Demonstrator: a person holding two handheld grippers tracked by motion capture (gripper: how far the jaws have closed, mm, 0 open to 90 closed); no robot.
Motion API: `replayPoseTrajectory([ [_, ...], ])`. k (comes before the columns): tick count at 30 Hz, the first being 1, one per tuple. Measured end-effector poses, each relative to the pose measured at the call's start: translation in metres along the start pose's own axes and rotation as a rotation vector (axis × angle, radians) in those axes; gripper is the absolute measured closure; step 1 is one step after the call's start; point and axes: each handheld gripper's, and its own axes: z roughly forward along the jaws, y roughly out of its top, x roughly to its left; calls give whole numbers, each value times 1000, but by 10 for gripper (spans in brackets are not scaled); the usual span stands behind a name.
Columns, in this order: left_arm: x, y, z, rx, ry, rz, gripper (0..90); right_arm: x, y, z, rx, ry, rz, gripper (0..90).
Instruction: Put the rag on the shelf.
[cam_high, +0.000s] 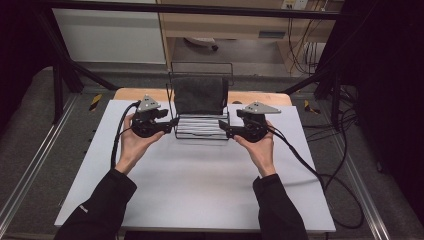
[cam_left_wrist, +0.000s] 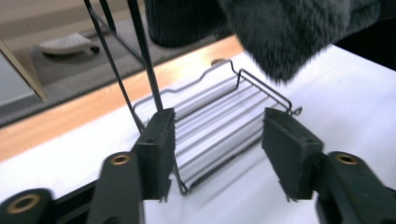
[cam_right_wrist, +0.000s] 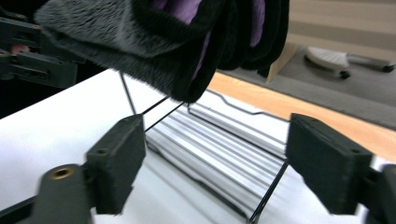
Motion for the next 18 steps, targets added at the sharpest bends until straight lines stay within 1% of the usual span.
replayPoseTrajectory([
  [2,1,-3,-1,26,-11,-8,384,-1,-1,-3,13,15,-4,149],
  [4,1,-7,-3,35,-15,-9,336,-1,-1,-8,15,25,-7,127],
  [7,1,-11,-9,39,-8,-2,281,-2,-1,-17,9,34,-8,108],
  [10,2,-15,-15,52,-26,-16,232,-2,-2,-26,14,53,1,83],
  [13,2,-23,-23,50,-29,-22,196,-2,-7,-36,25,51,-2,58],
  [18,1,-38,-35,48,-31,-24,131,-5,-17,-50,47,48,11,17],
])
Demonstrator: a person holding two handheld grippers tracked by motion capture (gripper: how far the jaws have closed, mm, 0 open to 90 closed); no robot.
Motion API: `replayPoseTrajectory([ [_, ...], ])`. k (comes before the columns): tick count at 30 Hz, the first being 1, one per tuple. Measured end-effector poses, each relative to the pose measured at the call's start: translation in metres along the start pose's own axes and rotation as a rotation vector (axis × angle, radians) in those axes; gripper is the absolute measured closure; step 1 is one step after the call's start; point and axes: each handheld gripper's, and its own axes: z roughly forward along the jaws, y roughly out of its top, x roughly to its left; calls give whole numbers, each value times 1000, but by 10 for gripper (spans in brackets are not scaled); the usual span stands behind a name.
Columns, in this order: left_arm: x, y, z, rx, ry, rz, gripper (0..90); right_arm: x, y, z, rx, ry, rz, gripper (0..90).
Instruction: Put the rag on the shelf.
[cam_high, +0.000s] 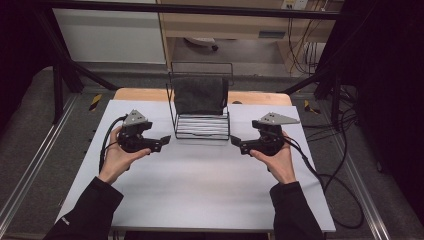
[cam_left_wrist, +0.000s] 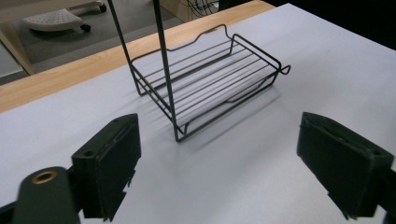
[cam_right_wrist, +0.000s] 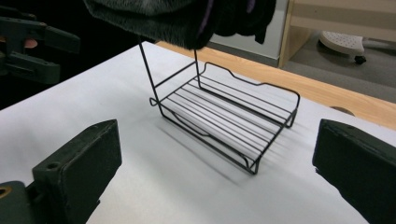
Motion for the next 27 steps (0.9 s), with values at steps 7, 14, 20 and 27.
replayPoseTrajectory([
  [7,0,-31,-8,9,-8,-4,78,-1,-23,-13,10,10,8,7],
  [14,2,-68,-12,33,-7,2,75,-5,-62,-14,52,33,25,7],
  [20,7,-98,-15,57,0,-2,78,-13,-95,-17,83,32,44,7],
  [27,17,-123,-19,74,0,-15,92,-24,-125,-30,119,33,75,7],
])
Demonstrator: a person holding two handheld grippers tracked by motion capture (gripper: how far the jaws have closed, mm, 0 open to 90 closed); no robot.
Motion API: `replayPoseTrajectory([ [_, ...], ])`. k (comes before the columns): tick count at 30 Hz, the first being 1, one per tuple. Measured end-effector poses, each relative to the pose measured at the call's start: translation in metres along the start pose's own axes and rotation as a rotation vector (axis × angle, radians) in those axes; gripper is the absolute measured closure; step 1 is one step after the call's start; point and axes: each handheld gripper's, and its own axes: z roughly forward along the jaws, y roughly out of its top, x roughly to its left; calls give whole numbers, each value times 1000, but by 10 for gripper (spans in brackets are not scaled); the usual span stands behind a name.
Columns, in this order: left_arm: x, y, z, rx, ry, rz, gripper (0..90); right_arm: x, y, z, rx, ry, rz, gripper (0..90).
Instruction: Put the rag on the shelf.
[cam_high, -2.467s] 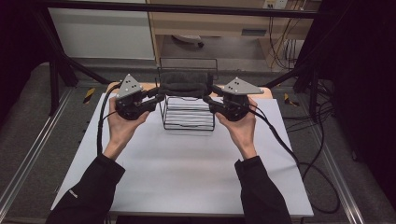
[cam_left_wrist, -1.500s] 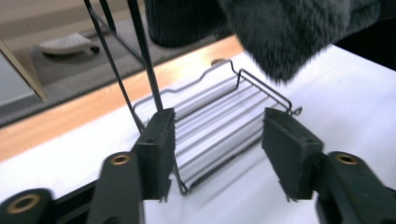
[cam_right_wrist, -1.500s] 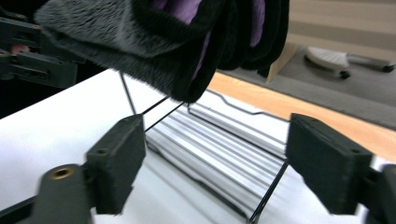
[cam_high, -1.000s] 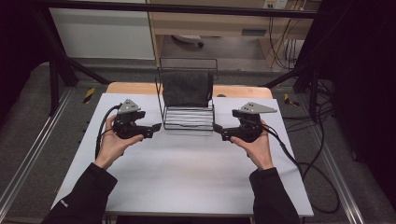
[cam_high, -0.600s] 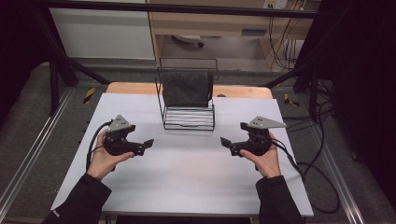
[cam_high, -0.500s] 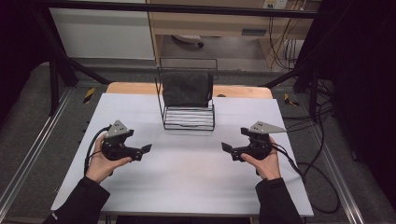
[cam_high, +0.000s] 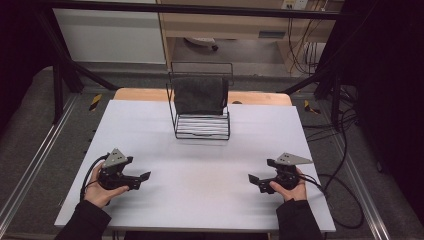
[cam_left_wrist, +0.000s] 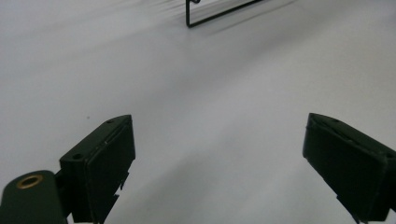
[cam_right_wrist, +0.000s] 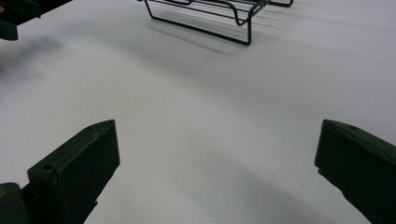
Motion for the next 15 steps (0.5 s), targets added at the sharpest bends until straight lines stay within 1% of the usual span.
replayPoseTrajectory([
  [2,3,-4,-1,3,4,2,92,-3,-7,-4,-9,-2,14,7],
  [6,3,-11,-2,0,2,-2,91,-9,-17,-11,-17,-11,12,7],
  [8,3,-14,-3,2,-1,3,91,-11,-20,-13,-23,-12,17,7],
  [12,4,-17,-2,5,12,-1,91,-12,-22,-12,0,-12,9,8],
  [15,5,-18,-3,1,11,1,91,-12,-23,-11,13,-14,4,8],
])
